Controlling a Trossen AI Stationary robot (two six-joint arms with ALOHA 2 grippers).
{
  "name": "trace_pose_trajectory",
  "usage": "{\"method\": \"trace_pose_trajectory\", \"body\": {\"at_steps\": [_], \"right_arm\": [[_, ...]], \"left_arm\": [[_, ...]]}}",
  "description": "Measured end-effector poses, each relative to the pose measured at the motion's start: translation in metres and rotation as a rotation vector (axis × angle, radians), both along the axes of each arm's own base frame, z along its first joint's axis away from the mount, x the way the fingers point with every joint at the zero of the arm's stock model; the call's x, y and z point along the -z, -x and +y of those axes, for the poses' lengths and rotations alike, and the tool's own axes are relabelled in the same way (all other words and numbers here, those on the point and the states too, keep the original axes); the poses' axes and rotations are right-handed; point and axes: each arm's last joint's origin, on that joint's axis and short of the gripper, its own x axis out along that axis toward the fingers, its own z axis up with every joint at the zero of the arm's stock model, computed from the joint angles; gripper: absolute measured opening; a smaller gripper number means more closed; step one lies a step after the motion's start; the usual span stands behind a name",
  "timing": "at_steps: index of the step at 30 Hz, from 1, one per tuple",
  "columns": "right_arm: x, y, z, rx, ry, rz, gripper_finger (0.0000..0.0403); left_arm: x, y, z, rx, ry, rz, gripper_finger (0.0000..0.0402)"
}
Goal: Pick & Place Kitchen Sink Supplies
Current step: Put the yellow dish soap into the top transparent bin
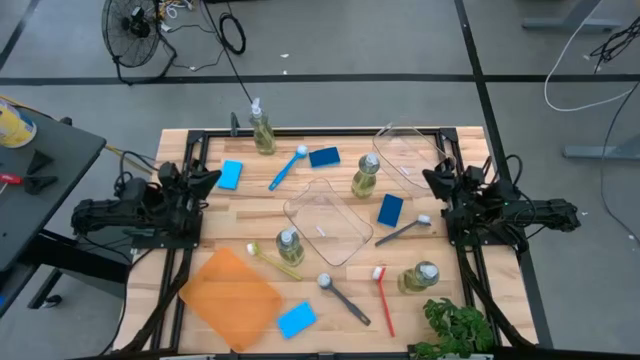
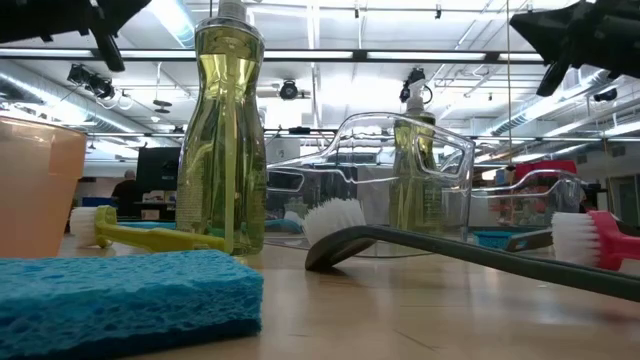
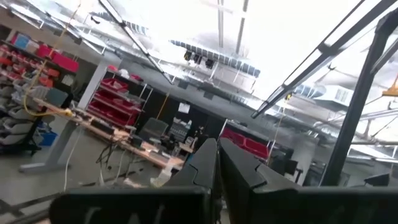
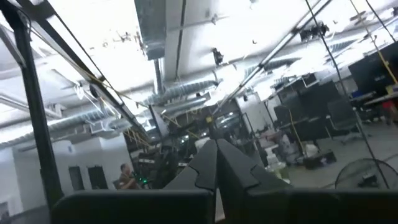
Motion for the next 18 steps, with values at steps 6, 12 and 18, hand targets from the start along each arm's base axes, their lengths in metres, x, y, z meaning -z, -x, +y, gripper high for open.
{"method": "trace_pose_trajectory", "body": {"at_steps": [6,12,18], "right_arm": [[-0.001,0.0,0.0,-0.007,-0.012,-0.005,0.0015],[-0.021,0.004,0.0,-0.007,-0.011,-0.019,0.0015],[-0.051,0.004,0.0,-0.011,-0.01,0.067,0.0015]], "left_arm": [[-0.01,0.005,0.0,-0.002,-0.002,-0.023,0.0023],[-0.015,0.008,0.0,0.006,-0.006,-0.033,0.0023],[-0.03,0.016,0.0,0.024,-0.019,-0.006,0.0023]]}}
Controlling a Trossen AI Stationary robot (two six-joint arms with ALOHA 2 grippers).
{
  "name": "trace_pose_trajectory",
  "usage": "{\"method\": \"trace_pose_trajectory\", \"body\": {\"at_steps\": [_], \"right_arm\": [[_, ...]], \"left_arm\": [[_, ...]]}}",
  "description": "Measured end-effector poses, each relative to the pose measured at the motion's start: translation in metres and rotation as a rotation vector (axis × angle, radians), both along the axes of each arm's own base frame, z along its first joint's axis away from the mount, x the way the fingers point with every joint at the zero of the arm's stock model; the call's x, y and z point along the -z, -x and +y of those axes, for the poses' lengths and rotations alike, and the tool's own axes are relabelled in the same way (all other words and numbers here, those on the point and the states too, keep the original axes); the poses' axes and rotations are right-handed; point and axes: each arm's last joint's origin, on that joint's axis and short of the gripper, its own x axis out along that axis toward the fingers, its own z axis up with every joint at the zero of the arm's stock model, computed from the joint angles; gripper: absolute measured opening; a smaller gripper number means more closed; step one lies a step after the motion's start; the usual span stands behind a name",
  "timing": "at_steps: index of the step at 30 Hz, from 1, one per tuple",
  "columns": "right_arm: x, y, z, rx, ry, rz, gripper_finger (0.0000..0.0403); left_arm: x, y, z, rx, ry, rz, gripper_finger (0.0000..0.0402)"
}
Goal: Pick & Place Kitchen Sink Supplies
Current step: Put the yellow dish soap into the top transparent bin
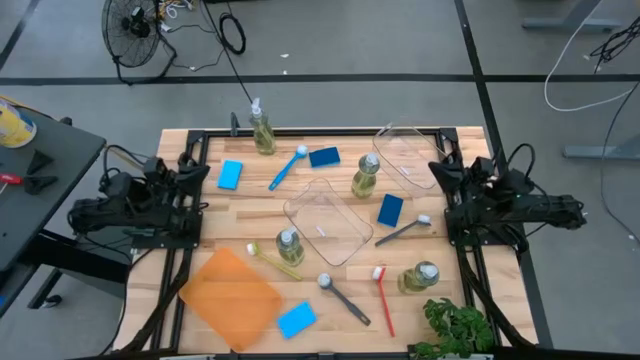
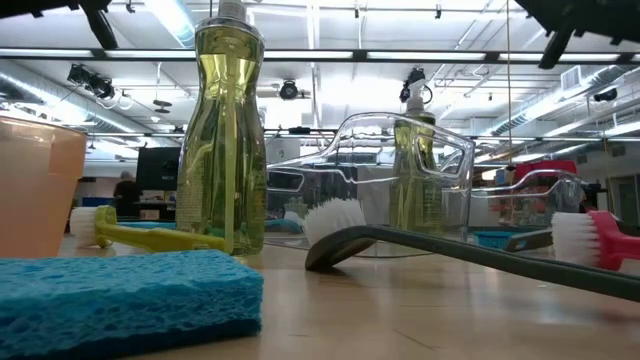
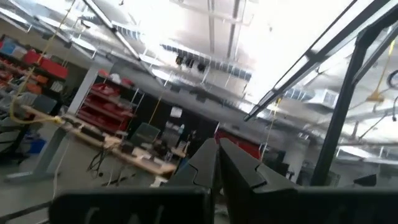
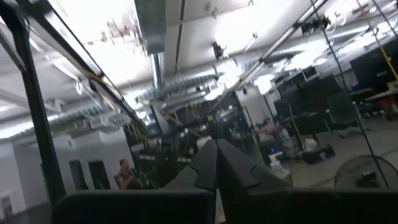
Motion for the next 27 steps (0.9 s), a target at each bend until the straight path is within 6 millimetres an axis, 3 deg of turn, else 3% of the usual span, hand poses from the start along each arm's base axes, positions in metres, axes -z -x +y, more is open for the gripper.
{"method": "trace_pose_trajectory", "body": {"at_steps": [7,15,20,27], "right_arm": [[-0.03,-0.002,0.0,0.02,0.019,0.162,0.0015],[-0.055,-0.008,-0.001,0.05,0.071,0.323,0.0015],[-0.06,-0.014,-0.001,0.054,0.097,0.372,0.0015],[-0.05,-0.022,-0.001,0.042,0.078,0.483,0.0015]], "left_arm": [[-0.016,0.014,0.001,-0.025,-0.017,0.126,0.0023],[-0.03,0.025,0.001,-0.028,-0.02,0.128,0.0023],[-0.037,0.02,0.001,-0.046,-0.061,0.173,0.0023],[-0.037,0.004,0.001,-0.043,-0.073,0.317,0.0023]]}}
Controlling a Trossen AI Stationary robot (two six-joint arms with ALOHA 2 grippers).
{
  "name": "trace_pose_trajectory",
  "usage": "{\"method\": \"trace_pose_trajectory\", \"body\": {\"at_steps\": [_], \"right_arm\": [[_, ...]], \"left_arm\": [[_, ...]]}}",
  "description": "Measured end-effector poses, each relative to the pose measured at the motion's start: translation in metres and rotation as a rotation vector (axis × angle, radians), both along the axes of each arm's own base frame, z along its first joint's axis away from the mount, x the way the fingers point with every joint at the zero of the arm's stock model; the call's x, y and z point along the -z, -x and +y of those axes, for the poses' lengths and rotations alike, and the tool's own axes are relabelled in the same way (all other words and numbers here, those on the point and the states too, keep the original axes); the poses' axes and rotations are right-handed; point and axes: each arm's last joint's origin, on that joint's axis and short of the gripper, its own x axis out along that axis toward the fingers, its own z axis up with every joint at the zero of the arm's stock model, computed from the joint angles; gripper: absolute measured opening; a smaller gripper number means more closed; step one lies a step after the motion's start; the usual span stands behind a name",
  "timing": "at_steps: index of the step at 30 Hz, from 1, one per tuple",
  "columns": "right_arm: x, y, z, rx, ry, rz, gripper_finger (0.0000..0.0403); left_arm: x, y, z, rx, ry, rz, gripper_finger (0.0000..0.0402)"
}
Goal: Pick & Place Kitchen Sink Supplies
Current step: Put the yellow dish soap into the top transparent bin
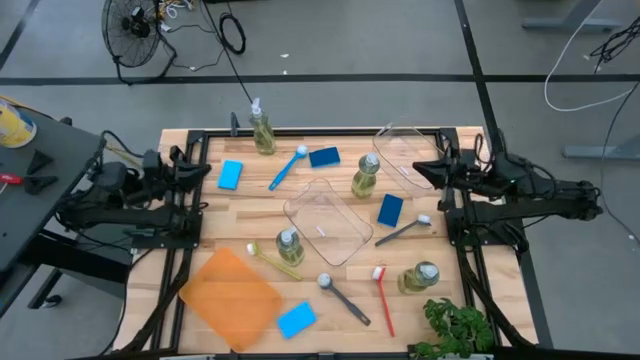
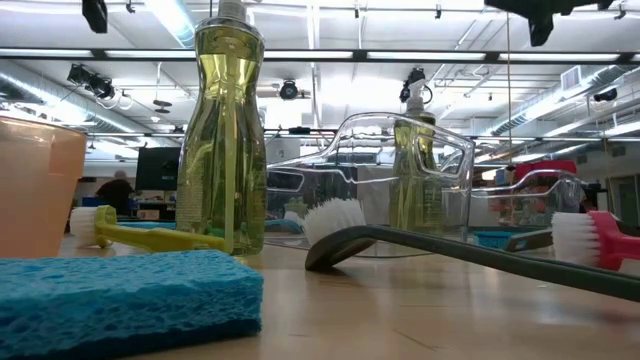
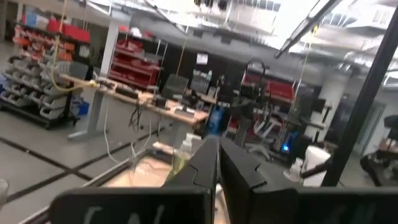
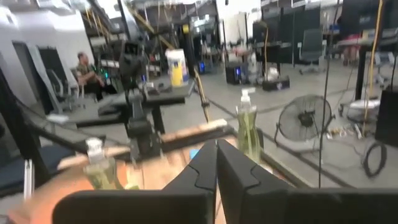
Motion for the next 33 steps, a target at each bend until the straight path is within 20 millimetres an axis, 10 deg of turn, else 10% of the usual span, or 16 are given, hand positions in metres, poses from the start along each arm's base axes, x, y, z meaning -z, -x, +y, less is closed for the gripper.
{"method": "trace_pose_trajectory", "body": {"at_steps": [33], "right_arm": [[0.006,-0.004,0.001,-0.051,-0.017,0.064,0.0015]], "left_arm": [[0.009,-0.038,-0.002,0.041,0.018,0.174,0.0023]]}}
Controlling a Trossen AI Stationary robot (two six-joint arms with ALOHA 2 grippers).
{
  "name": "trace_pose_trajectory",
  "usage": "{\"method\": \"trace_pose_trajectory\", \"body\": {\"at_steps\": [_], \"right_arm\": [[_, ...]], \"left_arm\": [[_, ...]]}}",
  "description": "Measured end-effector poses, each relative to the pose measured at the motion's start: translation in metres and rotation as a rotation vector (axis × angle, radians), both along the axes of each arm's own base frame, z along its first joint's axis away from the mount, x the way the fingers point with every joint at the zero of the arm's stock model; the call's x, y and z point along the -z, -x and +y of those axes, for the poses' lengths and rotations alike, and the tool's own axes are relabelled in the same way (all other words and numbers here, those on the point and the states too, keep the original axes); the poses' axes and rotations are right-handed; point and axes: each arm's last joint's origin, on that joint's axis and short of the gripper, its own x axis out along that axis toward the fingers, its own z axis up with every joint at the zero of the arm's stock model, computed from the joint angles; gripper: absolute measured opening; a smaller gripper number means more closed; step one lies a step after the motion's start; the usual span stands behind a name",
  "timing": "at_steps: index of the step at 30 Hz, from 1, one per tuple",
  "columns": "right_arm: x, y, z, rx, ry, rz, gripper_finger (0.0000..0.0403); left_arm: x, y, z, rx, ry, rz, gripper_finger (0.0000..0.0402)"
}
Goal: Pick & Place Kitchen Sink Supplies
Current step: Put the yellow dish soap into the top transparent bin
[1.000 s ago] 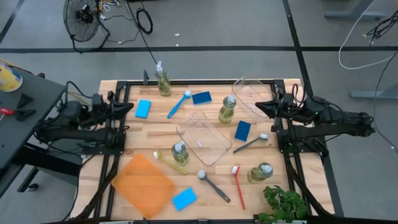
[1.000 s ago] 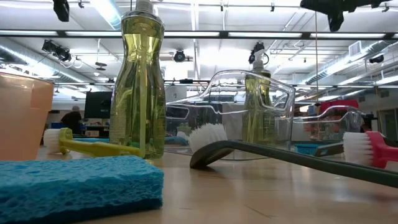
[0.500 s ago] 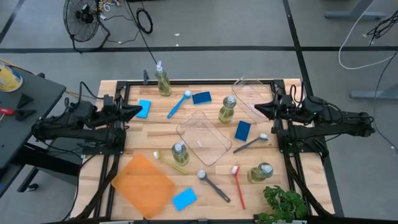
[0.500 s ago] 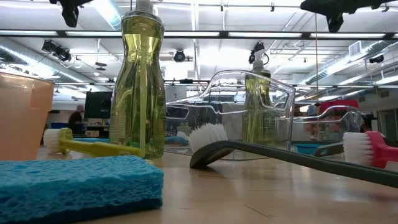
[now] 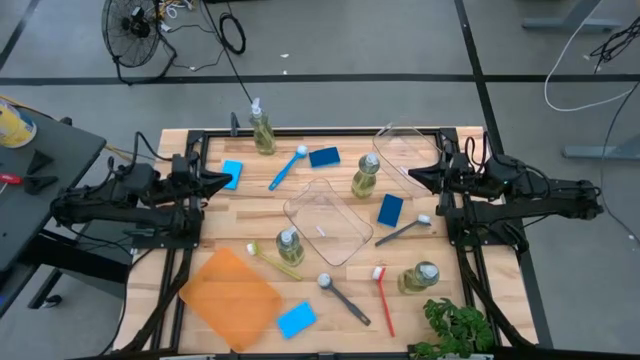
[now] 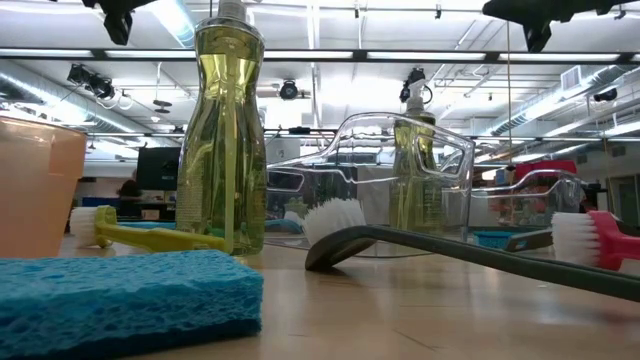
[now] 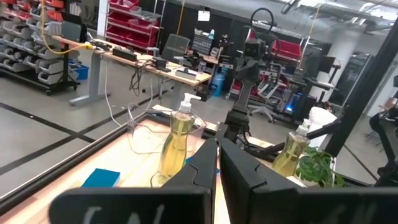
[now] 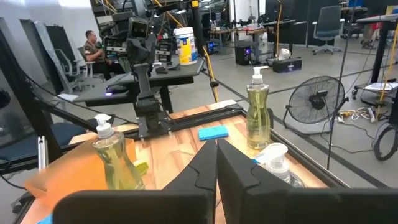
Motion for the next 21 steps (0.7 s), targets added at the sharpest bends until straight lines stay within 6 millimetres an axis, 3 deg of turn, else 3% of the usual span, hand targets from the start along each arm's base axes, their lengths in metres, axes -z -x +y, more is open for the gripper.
{"method": "trace_pose_trajectory", "body": {"at_steps": [10,21], "right_arm": [[0.002,0.0,-0.005,0.192,-0.056,-0.004,0.0033],[0.012,-0.021,-0.006,0.226,-0.048,0.105,0.0136]], "left_arm": [[0.0,0.0,0.0,0.0,0.0,0.001,0.0023],[0.0,0.0,0.0,-0.001,0.0,0.001,0.0023]]}}
